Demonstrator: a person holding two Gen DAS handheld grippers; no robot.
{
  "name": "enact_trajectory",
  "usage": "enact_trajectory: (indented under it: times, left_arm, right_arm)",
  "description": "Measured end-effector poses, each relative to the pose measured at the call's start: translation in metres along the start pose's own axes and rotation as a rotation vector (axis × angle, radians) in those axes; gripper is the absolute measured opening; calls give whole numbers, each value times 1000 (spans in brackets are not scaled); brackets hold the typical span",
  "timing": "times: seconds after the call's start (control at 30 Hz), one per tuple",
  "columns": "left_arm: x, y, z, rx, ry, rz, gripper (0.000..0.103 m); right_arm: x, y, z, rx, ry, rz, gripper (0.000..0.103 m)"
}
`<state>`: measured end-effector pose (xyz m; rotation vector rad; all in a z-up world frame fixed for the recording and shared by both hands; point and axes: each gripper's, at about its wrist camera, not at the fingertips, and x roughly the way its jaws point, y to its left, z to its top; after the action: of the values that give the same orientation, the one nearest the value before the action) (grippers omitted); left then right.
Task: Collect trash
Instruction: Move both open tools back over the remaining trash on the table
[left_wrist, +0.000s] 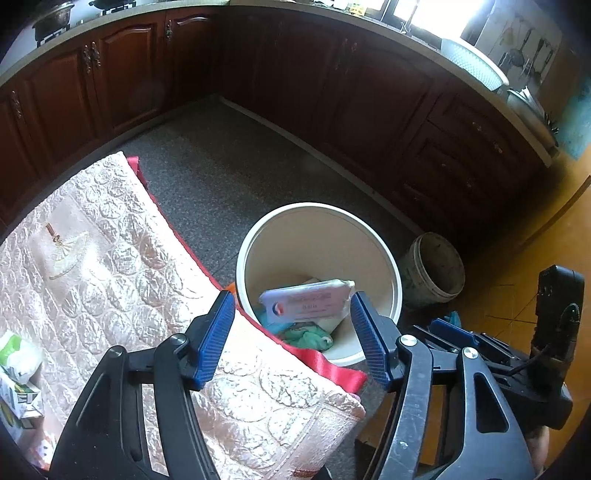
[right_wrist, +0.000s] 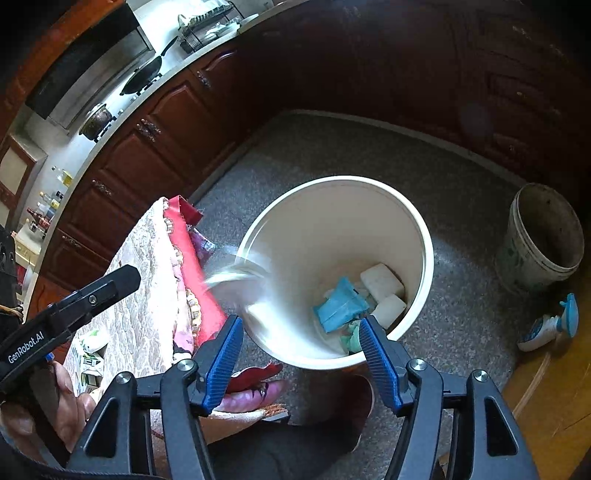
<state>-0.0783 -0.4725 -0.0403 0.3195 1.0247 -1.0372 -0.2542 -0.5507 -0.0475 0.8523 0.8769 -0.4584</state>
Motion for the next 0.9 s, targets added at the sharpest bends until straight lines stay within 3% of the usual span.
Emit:
enact_trajectory:
  times: [0.3, 0.9]
  left_arm:
    - [-9, 6, -7, -9, -10, 16, 64]
    - [-63, 48, -36, -67, -107, 150, 64]
  right_arm:
    - [-3, 6, 0, -6, 0, 6, 64]
    - [-12, 55, -13, -115, -12, 24, 64]
